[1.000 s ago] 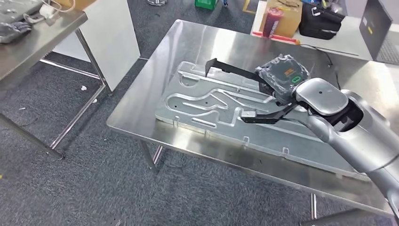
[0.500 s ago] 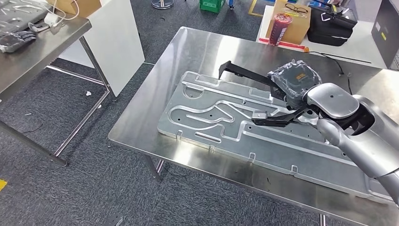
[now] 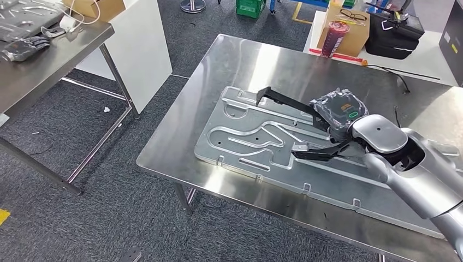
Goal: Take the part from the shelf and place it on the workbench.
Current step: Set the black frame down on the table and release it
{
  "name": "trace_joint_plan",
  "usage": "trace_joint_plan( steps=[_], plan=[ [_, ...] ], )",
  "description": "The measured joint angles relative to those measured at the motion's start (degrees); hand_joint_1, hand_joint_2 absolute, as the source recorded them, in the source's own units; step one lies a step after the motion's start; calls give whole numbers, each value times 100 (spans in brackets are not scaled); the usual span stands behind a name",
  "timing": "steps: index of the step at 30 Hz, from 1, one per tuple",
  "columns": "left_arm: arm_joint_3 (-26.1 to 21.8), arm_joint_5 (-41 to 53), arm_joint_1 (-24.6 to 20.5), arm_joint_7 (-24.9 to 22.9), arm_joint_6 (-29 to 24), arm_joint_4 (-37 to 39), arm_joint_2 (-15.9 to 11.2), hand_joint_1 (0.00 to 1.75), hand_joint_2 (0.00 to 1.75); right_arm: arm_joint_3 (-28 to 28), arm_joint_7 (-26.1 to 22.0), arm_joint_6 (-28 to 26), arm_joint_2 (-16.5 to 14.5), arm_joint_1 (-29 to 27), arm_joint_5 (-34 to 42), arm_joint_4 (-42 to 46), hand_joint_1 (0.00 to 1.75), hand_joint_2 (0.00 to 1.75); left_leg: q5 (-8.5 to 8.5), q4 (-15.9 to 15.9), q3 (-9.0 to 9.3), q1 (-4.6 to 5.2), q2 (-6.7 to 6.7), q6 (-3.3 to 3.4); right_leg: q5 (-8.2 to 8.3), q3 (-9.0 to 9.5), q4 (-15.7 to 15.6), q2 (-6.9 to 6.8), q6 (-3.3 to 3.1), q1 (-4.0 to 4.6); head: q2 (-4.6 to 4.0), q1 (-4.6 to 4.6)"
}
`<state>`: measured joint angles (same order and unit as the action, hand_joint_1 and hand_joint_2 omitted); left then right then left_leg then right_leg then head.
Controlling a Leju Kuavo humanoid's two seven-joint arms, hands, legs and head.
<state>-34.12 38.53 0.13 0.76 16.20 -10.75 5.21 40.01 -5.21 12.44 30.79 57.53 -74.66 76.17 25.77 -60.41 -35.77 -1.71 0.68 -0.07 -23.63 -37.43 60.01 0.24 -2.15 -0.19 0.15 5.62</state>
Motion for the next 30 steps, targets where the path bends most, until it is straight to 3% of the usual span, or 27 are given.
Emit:
trace_joint_plan(
  steps=[2, 3, 7, 11, 14, 23, 30],
  plan=[
    [-50, -20, -12, 74, 20, 0, 8, 0, 175, -12, 81, -104, -41, -203, -110, -25, 0, 0, 3, 2, 12, 4, 17, 16, 1, 35, -30, -13, -13, 2, -1, -2],
    [-69, -5, -19, 83, 27, 0, 11, 0, 175, -12, 108, -156, -77, -304, -152, -48, 0, 0, 7, 2, 18, 7, 21, 27, 2, 48, -43, -18, -11, 2, -1, -2],
    [-90, 166, -39, 2, 3, 0, 15, 0, 0, -7, 118, -274, -309, -592, -259, -305, 0, 0, 15, 2, 26, 19, 17, 59, 12, 62, -68, -21, 23, -1, 0, 0],
    [-146, 166, -53, -95, -147, -2, 15, 0, 0, -5, 180, -500, -550, -879, -405, -746, 0, 0, 12, 2, 24, 23, 17, 75, 24, 70, -90, -26, 187, -10, -1, -1],
    [-242, 123, -53, -91, -168, -4, 15, 0, 0, -6, 245, -622, -661, -1099, -526, -973, 0, 0, 12, 4, 26, 23, 14, 76, 22, 68, -92, -26, 251, -12, 1, 0],
    [-480, 165, -53, -182, -203, -15, 20, 0, 0, -106, 326, -693, -821, -1533, -768, -1127, 0, 0, 7, 47, 52, 22, 5, 69, 15, 59, -87, -18, 265, 1, 0, 2],
    [-522, 343, -50, -232, -250, -22, 26, 0, 0, -186, 359, -564, -952, -1793, -1062, -563, 0, 0, -6, 79, 69, 21, -7, 48, 15, 54, -87, -10, 264, 4, 1, 2]
  ],
)
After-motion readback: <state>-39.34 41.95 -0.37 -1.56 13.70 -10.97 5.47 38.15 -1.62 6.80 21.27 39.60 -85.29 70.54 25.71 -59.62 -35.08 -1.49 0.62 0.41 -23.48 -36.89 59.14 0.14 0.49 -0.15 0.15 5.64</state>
